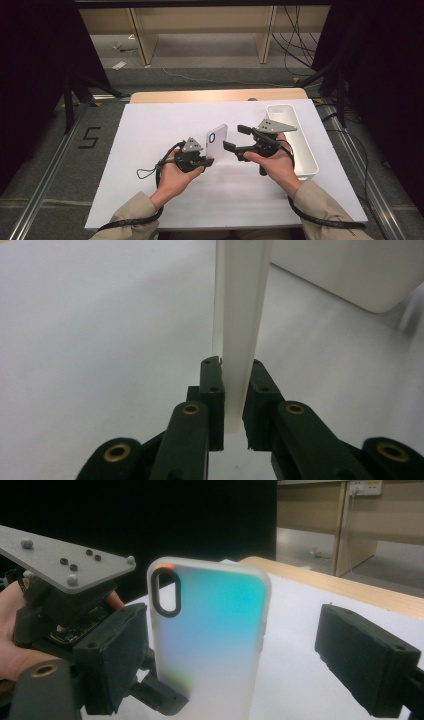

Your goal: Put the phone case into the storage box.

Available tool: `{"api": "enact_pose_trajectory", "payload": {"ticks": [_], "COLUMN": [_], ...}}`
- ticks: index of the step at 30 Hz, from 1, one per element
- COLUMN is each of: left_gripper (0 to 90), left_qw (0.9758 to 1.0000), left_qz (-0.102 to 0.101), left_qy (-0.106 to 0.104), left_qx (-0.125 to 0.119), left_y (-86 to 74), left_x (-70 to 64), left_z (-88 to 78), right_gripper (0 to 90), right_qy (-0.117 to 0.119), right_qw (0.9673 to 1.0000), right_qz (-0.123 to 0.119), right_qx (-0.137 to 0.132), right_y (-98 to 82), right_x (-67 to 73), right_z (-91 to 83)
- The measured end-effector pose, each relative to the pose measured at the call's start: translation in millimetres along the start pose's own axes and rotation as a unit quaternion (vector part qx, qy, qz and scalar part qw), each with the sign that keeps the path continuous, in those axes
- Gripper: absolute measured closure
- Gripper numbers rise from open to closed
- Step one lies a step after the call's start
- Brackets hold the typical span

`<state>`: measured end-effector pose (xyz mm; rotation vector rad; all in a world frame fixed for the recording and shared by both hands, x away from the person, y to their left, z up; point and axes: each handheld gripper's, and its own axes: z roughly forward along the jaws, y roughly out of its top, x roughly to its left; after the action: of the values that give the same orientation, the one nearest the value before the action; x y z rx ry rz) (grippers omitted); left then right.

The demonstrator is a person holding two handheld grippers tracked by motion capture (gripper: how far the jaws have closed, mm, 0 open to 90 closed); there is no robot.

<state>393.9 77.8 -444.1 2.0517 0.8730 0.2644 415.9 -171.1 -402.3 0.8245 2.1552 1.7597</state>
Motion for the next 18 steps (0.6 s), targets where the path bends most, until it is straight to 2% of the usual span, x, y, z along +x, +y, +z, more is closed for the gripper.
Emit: {"api": "enact_pose_trajectory", "payload": {"ticks": [8, 18], "left_gripper": [80.6, 80.6], "left_qw": [1.0, 1.0], "left_qz": [-0.005, -0.003], "left_qy": [0.0, -0.001], "left_qx": [0.002, 0.0], "left_y": [1.2, 3.5], "left_x": [-1.5, -6.7], "left_z": [2.9, 6.1], "right_gripper": [10.5, 5.4], "right_qy": [-0.009, -0.033], "right_qw": [1.0, 0.9995], "right_qz": [-0.001, 0.0], "right_qx": [-0.002, -0.002], "right_y": [-1.5, -0.8], "right_x": [5.4, 12.3], "right_z": [4.4, 15.9]}}
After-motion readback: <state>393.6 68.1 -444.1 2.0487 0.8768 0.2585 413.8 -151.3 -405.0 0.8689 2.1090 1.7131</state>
